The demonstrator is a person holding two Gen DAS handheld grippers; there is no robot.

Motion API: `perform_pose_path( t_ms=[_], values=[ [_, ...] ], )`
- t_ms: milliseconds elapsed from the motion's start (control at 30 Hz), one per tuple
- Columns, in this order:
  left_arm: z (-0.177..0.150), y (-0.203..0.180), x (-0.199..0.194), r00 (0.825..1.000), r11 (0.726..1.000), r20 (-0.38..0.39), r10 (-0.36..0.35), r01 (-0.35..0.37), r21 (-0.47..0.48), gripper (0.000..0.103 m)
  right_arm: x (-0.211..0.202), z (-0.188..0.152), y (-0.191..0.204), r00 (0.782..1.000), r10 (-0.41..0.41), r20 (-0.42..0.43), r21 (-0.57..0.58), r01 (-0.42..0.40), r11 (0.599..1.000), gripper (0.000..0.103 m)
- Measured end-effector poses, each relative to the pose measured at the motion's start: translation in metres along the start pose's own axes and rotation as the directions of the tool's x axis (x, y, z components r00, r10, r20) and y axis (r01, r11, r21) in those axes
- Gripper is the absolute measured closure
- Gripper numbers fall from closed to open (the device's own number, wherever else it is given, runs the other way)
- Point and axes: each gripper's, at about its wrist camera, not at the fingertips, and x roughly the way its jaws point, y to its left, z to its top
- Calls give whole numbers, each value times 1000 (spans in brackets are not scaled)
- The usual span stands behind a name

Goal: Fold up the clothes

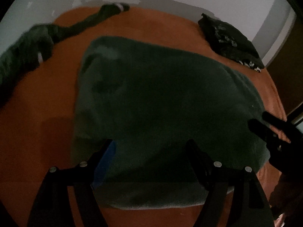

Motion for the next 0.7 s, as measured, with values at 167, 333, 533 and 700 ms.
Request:
perform_pose_path(
  t_ms=[167, 333, 533, 700],
  values=[
    [-5, -5, 2, 1000, 999, 4, 14, -14, 38, 25, 0, -15, -16, 999, 21, -43, 55, -19, 998, 37],
    [-5, -6, 6, 1000, 1000, -5, 1, -1, 31, 25, 3, -15, -17, 999, 23, -44, 31, -22, 999, 37],
    [-12, -1, 2, 1000, 999, -12, -3, 3, 49, 24, 8, -18, -16, 999, 14, -40, 1, -14, 1000, 35],
    [-13, -2, 8, 1000, 999, -18, 5, -4, 53, 22, 7, -14, -17, 999, 33, -43, 24, -32, 999, 35]
  ],
)
